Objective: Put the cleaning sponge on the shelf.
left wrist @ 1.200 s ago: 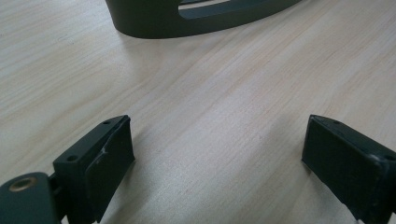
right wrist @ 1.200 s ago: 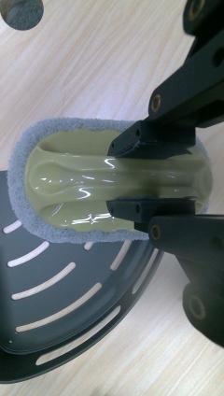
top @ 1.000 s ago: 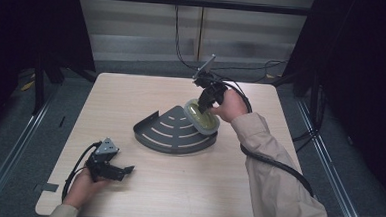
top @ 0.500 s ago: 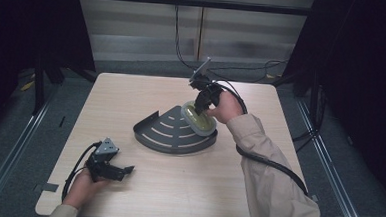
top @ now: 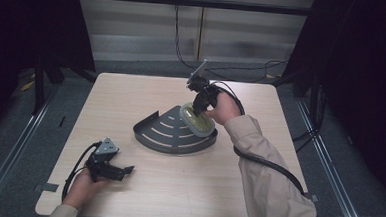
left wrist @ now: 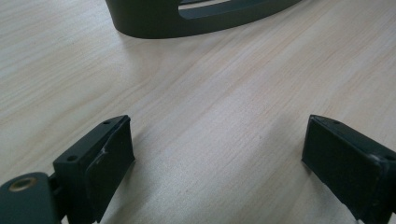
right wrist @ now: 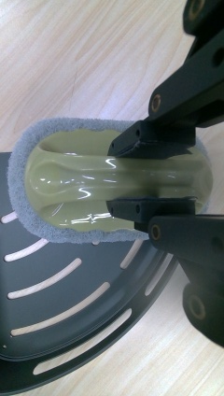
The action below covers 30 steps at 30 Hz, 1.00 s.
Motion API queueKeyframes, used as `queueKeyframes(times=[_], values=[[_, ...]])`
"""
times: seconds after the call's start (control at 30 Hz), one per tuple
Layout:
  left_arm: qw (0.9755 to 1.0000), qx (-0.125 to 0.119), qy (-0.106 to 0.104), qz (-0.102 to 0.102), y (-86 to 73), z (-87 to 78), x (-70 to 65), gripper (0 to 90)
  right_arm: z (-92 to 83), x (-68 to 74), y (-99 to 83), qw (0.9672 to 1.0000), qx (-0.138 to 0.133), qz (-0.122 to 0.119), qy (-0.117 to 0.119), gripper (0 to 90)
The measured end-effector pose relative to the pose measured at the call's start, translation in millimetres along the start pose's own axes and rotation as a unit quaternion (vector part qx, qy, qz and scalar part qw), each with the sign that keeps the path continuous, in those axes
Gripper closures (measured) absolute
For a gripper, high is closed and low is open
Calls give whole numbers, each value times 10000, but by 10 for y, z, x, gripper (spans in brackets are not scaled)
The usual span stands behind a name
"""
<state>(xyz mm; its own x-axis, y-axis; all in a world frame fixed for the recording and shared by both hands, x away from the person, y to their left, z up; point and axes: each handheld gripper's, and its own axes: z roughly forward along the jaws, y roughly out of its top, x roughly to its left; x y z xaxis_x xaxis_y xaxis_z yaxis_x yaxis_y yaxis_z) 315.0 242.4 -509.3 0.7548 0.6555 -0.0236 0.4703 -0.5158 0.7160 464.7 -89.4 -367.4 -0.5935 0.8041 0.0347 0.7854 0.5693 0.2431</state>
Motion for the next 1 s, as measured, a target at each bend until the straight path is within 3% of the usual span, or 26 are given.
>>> queueKeyframes(times=[1.0], values=[[10000, -2, -1, 3, 0, 0, 1, 83, 212, -8, -5, 9998, 144, -48, 108, 716]])
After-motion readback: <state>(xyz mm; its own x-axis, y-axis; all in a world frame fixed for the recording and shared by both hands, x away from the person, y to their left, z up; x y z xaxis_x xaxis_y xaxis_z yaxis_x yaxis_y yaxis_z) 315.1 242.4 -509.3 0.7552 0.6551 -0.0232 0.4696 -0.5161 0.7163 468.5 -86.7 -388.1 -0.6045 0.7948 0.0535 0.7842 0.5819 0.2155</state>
